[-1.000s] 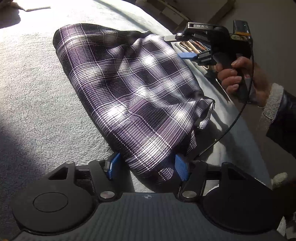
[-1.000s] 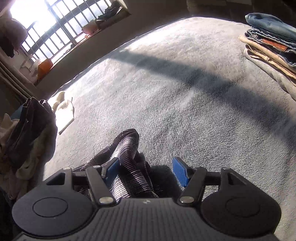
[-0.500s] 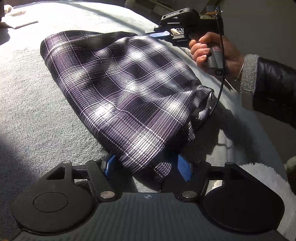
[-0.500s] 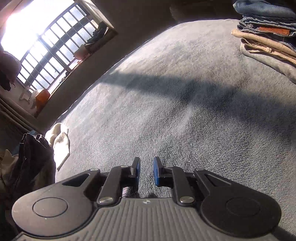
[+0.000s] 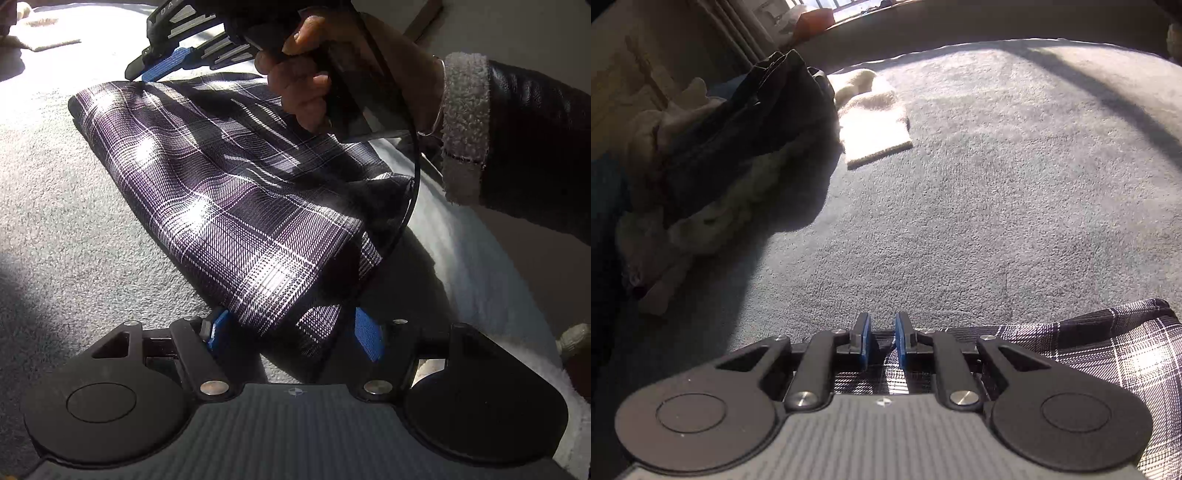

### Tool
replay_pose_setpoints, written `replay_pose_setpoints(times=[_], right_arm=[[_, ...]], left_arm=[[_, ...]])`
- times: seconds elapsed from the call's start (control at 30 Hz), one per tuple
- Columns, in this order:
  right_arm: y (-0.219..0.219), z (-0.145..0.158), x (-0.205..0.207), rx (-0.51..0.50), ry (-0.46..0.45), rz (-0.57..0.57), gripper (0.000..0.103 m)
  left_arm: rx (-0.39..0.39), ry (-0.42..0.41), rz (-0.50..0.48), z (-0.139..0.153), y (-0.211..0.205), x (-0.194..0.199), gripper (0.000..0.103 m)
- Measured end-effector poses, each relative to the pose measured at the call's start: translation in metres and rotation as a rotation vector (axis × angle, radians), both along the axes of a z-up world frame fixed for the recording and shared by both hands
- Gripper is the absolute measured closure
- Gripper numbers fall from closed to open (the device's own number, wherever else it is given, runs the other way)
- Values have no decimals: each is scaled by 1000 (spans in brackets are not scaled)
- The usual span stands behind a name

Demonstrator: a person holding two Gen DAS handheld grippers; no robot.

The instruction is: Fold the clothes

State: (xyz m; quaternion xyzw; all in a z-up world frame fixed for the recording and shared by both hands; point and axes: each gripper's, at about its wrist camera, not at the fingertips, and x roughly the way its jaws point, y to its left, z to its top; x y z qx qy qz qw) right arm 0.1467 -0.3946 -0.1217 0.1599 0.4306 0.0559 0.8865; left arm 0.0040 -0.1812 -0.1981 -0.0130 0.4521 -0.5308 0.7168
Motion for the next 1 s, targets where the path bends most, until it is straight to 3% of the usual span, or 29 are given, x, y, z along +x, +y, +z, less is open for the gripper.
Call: replay_pose_setpoints(times=[0.07, 0.17, 0.27, 0.37, 0.47, 0.6, 0.63, 0.73, 0.77, 0.87, 0.93, 1.0], right_arm=[[-27, 17, -15, 56, -33, -89, 87], [-60, 49, -60, 80, -64, -132, 86], [-74, 64, -113, 75, -16, -75, 86], [-58, 53, -149, 9, 91, 38, 86], [-40, 29, -176, -57, 177, 127, 86], [-43, -6, -200, -123, 314, 72, 86], [-47, -8, -205, -111, 314, 47, 86], [-65, 13, -221, -31, 199, -36, 86], [-73, 21, -226, -1, 156, -79, 86], [-95, 37, -237, 48, 47, -185, 86], [-97, 31, -237, 18, 46, -182, 86], [-90, 10, -233, -81, 114, -134, 86]], left_arm=[[-18, 11, -3, 0, 4, 1, 36], [-48, 31, -11, 0, 10, 4, 35], [-68, 54, -22, 2, 17, 7, 35], [-82, 34, -25, 11, 26, 8, 36], [-104, -60, -19, 26, 37, 1, 36], [-97, -252, -65, 49, 38, -12, 36], [-85, -303, -93, 52, 33, -19, 36], [-29, -439, -180, 51, 14, -37, 41], [2, -473, -199, 48, 8, -42, 53], [79, -543, -227, 36, -7, -52, 71], [100, -544, -239, 31, -2, -53, 75], [119, -548, -256, 28, -2, -55, 75]])
